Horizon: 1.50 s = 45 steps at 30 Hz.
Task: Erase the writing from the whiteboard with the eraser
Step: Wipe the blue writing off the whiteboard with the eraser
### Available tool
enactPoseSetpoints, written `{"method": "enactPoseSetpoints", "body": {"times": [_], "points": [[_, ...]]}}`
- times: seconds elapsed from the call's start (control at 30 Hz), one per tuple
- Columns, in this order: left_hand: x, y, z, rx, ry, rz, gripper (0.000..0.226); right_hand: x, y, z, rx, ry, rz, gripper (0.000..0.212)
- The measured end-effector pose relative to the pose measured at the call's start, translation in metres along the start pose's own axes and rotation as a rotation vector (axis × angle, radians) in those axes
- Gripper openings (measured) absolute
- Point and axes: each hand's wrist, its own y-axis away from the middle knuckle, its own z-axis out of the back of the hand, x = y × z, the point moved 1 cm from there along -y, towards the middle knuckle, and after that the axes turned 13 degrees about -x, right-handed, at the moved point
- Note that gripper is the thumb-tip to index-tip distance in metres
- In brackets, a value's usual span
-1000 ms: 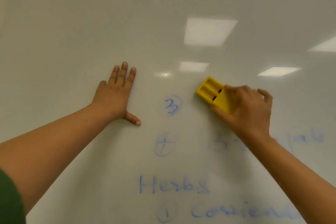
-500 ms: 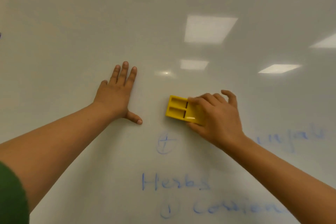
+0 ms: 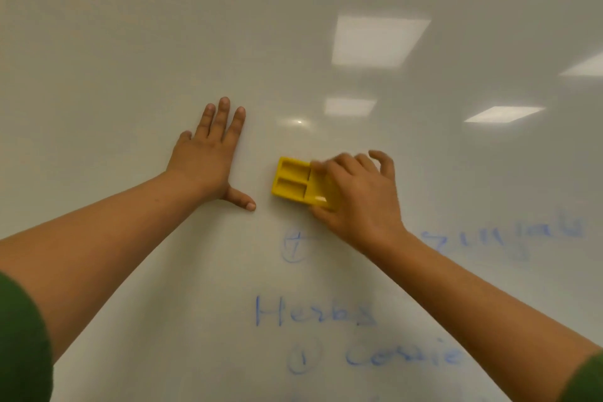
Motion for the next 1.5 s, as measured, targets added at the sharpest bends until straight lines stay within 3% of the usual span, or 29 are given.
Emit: {"method": "enactPoseSetpoints", "body": {"times": [0.1,0.27,0.33,0.6,0.73,0.8,1.0,1.2,1.33,1.5], "points": [[-0.001,0.0,-0.002,0.0,-0.003,0.0,0.152,-0.021,0.013,0.017,0.016,0.061,0.036,0.046],[0.001,0.0,-0.005,-0.015,0.009,0.008,0.151,-0.059,-0.032,0.02,-0.091,0.095,-0.339,0.05],[0.001,0.0,-0.005,-0.022,0.026,0.011,0.151,-0.048,-0.043,0.009,-0.127,0.059,-0.37,0.05],[-0.008,0.018,-0.009,0.024,0.035,0.025,0.155,0.002,0.023,0.006,0.008,-0.011,-0.045,0.049],[-0.015,0.052,-0.025,0.073,-0.037,0.0,0.158,-0.008,0.058,0.028,0.097,0.005,0.082,0.046],[-0.019,0.063,-0.031,0.092,-0.044,0.011,0.159,-0.022,0.055,0.036,0.079,0.06,0.061,0.045],[-0.027,0.07,-0.035,0.1,-0.022,0.048,0.16,-0.024,0.024,0.018,-0.062,0.083,-0.29,0.047],[-0.023,0.073,-0.034,0.09,-0.01,0.034,0.157,0.031,0.072,0.011,0.06,-0.031,-0.016,0.046],[-0.022,0.074,-0.037,0.087,-0.007,0.029,0.156,0.011,0.091,0.028,0.119,-0.011,0.123,0.053],[-0.021,0.073,-0.042,0.073,-0.004,0.031,0.154,-0.014,0.049,0.025,-0.022,0.061,-0.163,0.045]]}}
